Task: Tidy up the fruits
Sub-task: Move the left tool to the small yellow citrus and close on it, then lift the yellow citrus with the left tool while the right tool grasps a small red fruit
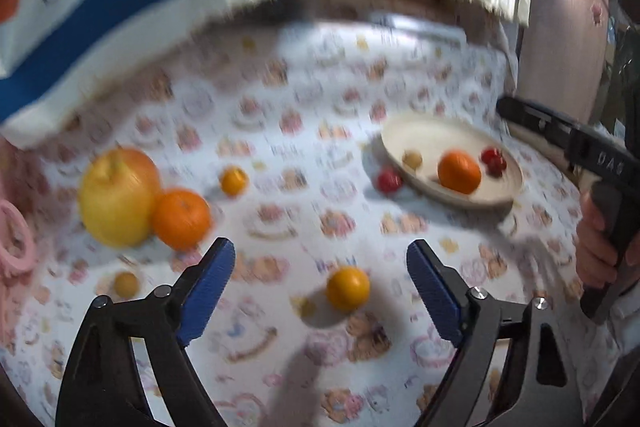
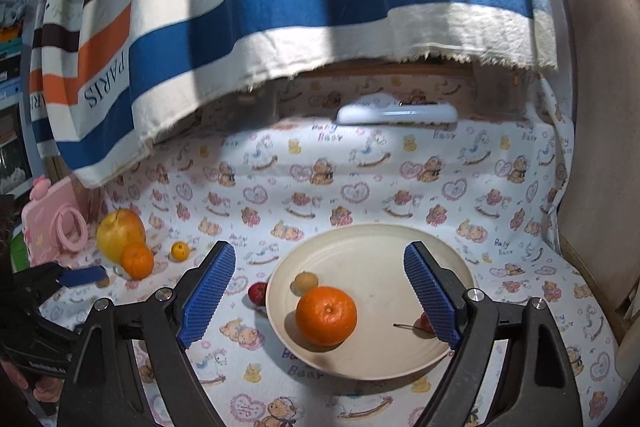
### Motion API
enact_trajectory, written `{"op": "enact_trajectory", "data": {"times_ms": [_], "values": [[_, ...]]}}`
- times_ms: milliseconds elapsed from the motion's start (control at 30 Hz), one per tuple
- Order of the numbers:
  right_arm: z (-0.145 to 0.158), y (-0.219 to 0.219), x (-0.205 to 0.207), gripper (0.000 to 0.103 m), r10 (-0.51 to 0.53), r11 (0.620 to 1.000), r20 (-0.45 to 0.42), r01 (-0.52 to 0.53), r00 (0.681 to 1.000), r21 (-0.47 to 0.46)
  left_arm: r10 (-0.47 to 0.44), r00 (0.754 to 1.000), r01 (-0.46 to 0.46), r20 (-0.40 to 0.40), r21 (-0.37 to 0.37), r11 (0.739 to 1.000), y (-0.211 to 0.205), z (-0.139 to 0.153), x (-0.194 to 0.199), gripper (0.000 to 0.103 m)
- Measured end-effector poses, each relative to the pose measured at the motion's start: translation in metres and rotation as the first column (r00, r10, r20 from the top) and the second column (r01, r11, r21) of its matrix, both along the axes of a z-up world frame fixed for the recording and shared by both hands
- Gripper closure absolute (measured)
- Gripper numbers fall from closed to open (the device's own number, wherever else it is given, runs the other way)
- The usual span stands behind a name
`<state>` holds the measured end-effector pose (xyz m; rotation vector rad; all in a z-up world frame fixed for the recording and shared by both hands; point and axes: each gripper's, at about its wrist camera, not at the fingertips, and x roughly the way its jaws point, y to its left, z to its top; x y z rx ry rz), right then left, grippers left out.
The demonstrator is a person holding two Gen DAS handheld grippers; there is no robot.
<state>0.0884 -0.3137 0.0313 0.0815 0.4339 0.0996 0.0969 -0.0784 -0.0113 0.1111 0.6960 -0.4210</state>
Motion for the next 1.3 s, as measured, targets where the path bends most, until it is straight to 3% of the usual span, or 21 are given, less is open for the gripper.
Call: {"op": "enact_trajectory", "data": {"times_ms": [133, 200, 267, 433, 500, 600, 767, 933, 1033, 1133, 1300], "values": [[-0.003, 0.001, 0.002, 0.015, 0.011, 1.0, -0.02, -0.011, 1.0, 0.001, -0.015, 0.999, 0.016, -0.051, 0.016, 1.0, -0.005, -0.011, 0.001, 0.026], [-0.005, 0.002, 0.003, 0.015, 0.014, 1.0, -0.028, -0.014, 1.0, -0.005, -0.041, 0.996, 0.044, -0.084, 0.029, 0.999, -0.009, -0.016, 0.001, 0.052], [-0.005, 0.004, 0.004, 0.015, 0.014, 1.0, -0.029, -0.015, 0.999, -0.017, -0.074, 0.989, 0.077, -0.13, 0.02, 0.997, -0.011, -0.022, 0.004, 0.062], [-0.005, 0.005, 0.004, 0.015, 0.009, 0.999, -0.025, -0.01, 1.0, -0.031, -0.087, 0.983, 0.089, -0.162, 0.009, 0.996, -0.012, -0.027, 0.008, 0.063], [-0.006, 0.004, 0.004, 0.015, 0.006, 0.999, -0.028, -0.007, 1.0, -0.034, -0.094, 0.979, 0.097, -0.181, 0.004, 0.995, -0.013, -0.029, 0.009, 0.075], [-0.007, 0.004, 0.005, 0.015, 0.004, 0.999, -0.037, -0.005, 0.999, -0.035, -0.091, 0.978, 0.091, -0.188, -0.01, 0.996, -0.012, -0.03, 0.01, 0.076], [-0.006, 0.003, 0.005, 0.015, 0.0, 0.999, -0.033, -0.002, 0.999, -0.04, -0.071, 0.991, 0.072, -0.113, 0.0, 0.997, -0.009, -0.02, 0.004, 0.076], [-0.006, 0.003, 0.005, 0.015, -0.002, 0.999, -0.034, 0.001, 0.999, -0.041, -0.02, 1.0, 0.02, -0.014, -0.016, 1.0, 0.0, -0.009, 0.002, 0.076], [-0.007, 0.003, 0.005, 0.015, 0.001, 0.999, -0.042, -0.002, 0.999, -0.037, 0.02, 0.999, -0.018, 0.039, -0.066, 0.998, 0.01, -0.001, 0.001, 0.076], [-0.009, 0.004, 0.007, 0.015, 0.002, 0.999, -0.048, -0.003, 0.999, -0.04, 0.063, 0.988, -0.057, 0.141, -0.044, 0.997, 0.015, 0.007, -0.004, 0.076], [-0.011, 0.005, 0.007, 0.015, -0.002, 0.999, -0.045, -0.001, 0.999, -0.045, 0.115, 0.984, -0.107, 0.137, -0.063, 0.992, 0.021, 0.008, 0.002, 0.076]]}}
